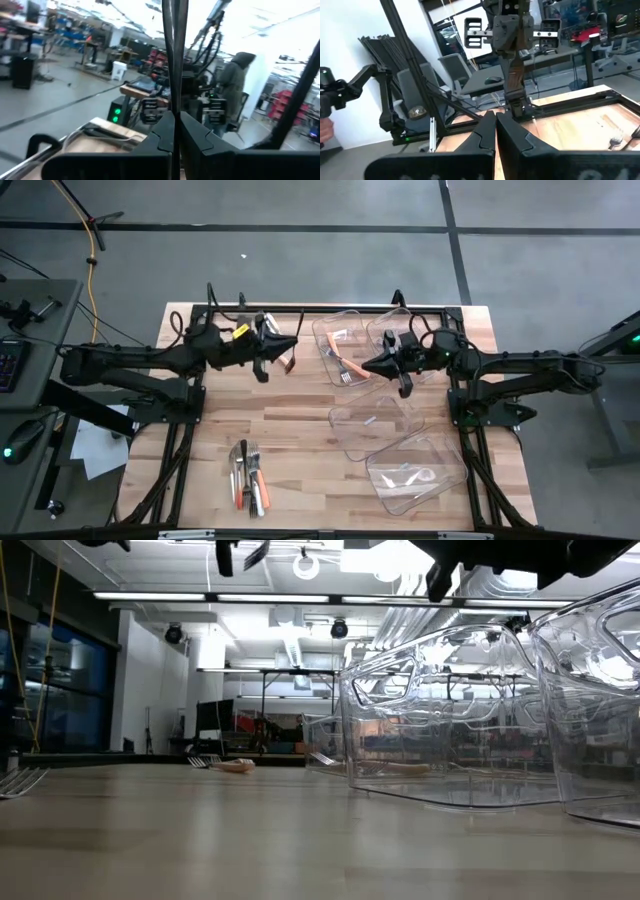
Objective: Sort silverware by color (type)
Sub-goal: Put the black fork into the middle transparent bin, then put the white fork into the bottom transparent bin
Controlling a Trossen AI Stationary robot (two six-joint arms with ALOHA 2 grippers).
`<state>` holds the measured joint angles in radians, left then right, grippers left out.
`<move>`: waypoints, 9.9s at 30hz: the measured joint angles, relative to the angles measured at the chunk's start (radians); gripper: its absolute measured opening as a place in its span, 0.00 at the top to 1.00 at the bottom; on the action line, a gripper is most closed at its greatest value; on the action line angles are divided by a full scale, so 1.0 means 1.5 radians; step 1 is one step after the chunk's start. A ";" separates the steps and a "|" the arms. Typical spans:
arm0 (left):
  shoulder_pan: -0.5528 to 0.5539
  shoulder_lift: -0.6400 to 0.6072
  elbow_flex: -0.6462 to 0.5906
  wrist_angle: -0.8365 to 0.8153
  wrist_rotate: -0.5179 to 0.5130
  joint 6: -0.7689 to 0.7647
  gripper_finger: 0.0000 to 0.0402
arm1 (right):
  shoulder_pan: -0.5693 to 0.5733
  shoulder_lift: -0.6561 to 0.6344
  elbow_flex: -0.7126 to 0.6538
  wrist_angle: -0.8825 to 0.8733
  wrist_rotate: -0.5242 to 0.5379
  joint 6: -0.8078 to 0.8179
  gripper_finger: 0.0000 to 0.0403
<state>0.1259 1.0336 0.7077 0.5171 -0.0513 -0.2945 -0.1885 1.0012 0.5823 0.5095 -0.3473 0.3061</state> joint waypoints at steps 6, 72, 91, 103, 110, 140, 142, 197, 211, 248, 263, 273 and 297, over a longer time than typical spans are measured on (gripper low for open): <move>-0.012 0.000 0.001 -0.002 0.000 0.006 1.00 | 0.009 0.000 0.000 0.006 0.035 0.000 1.00; -0.018 0.197 0.001 0.213 -0.011 -0.012 1.00 | 0.026 0.319 0.327 -0.128 0.067 0.020 0.72; -0.018 0.197 0.001 0.213 -0.009 0.003 0.92 | 0.025 0.319 0.327 -0.130 0.066 0.017 0.98; 0.009 0.088 0.001 0.033 -0.004 0.018 0.61 | -0.004 0.273 0.327 -0.227 0.062 -0.053 1.00; 0.013 -0.035 0.001 -0.173 -0.003 0.043 0.55 | -0.041 0.196 0.327 -0.382 0.064 -0.117 1.00; 0.012 -0.200 0.001 -0.341 -0.041 0.024 0.99 | -0.071 0.014 0.327 -0.566 0.125 -0.165 1.00; 0.012 -0.200 0.001 -0.341 -0.042 0.024 1.00 | -0.071 0.014 0.327 -0.566 0.124 -0.165 1.00; 0.012 -0.200 0.000 -0.342 -0.043 0.041 1.00 | -0.070 0.015 0.327 -0.566 0.075 -0.160 1.00; 0.012 -0.200 0.000 -0.342 -0.043 0.042 1.00 | -0.070 0.015 0.327 -0.566 0.075 -0.158 1.00; 0.012 -0.200 0.000 -0.342 -0.062 0.024 1.00 | 0.150 0.189 0.398 -0.985 0.036 -0.254 1.00; 0.012 -0.200 0.000 -0.342 -0.078 0.024 1.00 | 0.153 0.427 0.399 -0.989 0.034 -0.471 1.00; 0.012 -0.200 0.000 -0.342 -0.080 0.028 1.00 | 0.153 0.537 0.399 -0.976 0.066 -0.504 1.00; 0.012 -0.200 0.000 -0.342 -0.080 0.029 1.00 | 0.153 0.564 0.400 -0.937 0.087 -0.454 0.93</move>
<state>0.1436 0.7330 0.7078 0.0036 -0.1711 -0.2508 0.0402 1.8469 1.1820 -0.8959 -0.2161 -0.3752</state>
